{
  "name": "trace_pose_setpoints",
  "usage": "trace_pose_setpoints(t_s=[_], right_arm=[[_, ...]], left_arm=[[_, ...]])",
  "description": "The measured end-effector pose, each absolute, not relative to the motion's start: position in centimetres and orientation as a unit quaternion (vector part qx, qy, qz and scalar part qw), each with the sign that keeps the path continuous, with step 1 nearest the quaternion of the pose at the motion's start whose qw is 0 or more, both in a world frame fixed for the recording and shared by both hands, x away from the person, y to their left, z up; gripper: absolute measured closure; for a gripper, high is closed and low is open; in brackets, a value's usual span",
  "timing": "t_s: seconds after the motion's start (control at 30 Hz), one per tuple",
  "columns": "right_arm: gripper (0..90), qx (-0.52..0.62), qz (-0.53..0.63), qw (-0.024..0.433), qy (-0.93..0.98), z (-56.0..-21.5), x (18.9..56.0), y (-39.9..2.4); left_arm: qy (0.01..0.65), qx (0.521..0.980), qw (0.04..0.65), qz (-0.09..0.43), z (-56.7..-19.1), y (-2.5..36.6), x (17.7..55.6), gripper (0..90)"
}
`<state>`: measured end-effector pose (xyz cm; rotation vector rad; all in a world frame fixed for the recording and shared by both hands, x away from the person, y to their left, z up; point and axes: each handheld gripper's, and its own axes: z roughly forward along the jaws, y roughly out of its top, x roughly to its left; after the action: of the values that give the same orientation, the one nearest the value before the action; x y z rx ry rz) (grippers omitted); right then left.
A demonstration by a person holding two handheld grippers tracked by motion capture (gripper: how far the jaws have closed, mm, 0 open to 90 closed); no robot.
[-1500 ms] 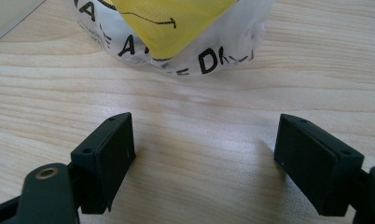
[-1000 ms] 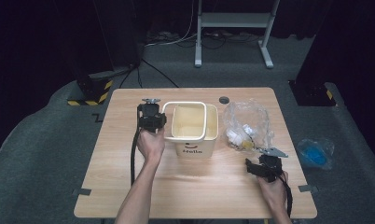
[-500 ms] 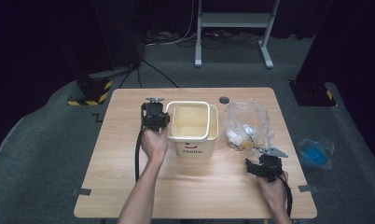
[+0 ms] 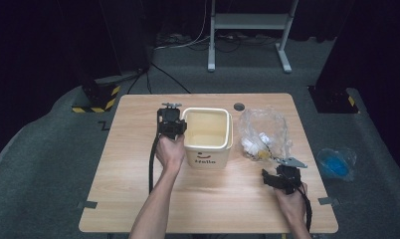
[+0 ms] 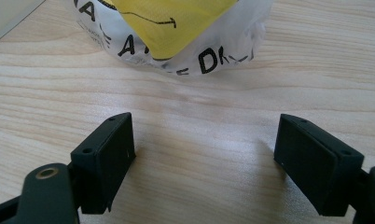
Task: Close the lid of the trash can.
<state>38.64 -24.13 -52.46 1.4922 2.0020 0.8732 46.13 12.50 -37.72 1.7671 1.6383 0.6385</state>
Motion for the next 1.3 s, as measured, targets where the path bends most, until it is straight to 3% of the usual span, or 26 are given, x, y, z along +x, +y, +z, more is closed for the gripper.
trace_pose_setpoints(t_s=[0.6, 1.0, 1.3], right_arm=[[19.7, 0.547, 0.32, 0.246, 0.734, -52.46, 38.64, -24.13], [19.7, 0.547, 0.32, 0.246, 0.734, -52.46, 38.64, -24.13], [19.7, 0.547, 0.32, 0.246, 0.734, -52.46, 38.64, -24.13]], left_arm=[[0.621, 0.667, 0.327, 0.25, -38.03, 12.55, 45.92, 79.2], [0.617, 0.665, 0.342, 0.244, -38.04, 12.71, 45.78, 68.3], [0.613, 0.666, 0.347, 0.245, -37.94, 12.54, 45.58, 66.3]])
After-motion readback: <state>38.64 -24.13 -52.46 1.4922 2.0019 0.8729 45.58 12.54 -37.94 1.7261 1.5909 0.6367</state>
